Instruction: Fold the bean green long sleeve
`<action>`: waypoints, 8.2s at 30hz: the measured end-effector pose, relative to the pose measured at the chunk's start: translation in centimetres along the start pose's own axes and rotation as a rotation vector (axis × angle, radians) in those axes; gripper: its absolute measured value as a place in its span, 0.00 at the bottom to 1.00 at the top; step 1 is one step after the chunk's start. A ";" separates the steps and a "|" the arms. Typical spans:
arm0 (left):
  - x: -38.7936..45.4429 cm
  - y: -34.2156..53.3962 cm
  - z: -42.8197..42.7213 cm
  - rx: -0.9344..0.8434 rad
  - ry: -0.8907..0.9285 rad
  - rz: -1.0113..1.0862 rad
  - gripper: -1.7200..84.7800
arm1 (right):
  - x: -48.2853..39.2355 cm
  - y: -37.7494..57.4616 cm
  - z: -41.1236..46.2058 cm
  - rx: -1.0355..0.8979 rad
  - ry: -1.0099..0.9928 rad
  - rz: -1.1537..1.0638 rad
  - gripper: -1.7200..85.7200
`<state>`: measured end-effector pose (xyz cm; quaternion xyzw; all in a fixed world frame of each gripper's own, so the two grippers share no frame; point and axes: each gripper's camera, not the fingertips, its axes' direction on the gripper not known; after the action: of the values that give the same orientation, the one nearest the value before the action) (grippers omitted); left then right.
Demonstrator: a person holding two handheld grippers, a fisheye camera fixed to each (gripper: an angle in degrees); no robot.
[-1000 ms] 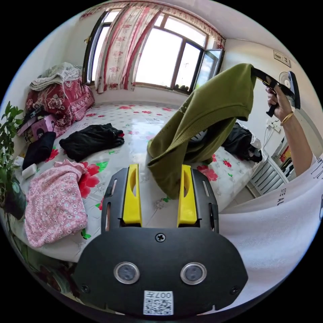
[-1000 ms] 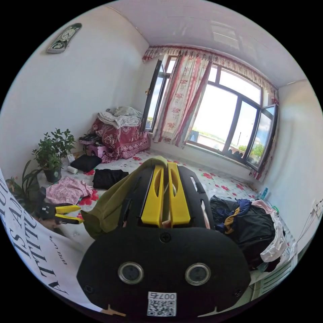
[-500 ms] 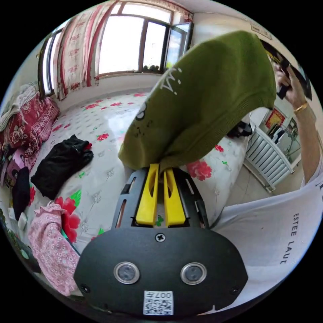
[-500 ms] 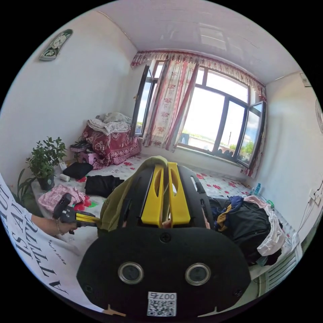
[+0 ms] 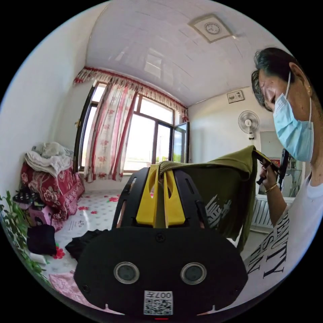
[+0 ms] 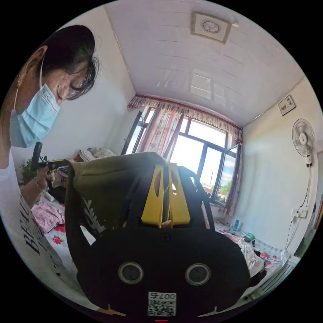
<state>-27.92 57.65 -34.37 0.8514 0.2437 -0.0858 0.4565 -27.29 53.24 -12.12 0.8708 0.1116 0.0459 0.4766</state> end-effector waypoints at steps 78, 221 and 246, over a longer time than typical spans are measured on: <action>-27.1 54.8 23.2 -1.189 0.119 -0.677 0.02 | 22.1 38.3 25.2 -1.393 -0.469 0.624 0.04; -8.6 40.8 11.3 -1.231 -0.163 -0.390 0.14 | 4.6 30.7 35.3 -1.153 -0.436 0.387 0.10; -11.0 49.8 25.1 -1.240 -0.229 -0.449 0.15 | 21.0 37.4 31.6 -1.374 -0.500 0.652 0.15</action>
<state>-10.94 10.27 -8.02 0.3452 0.3692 -0.1127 0.8554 4.61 12.80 1.66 0.3560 -0.3118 0.0448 0.8798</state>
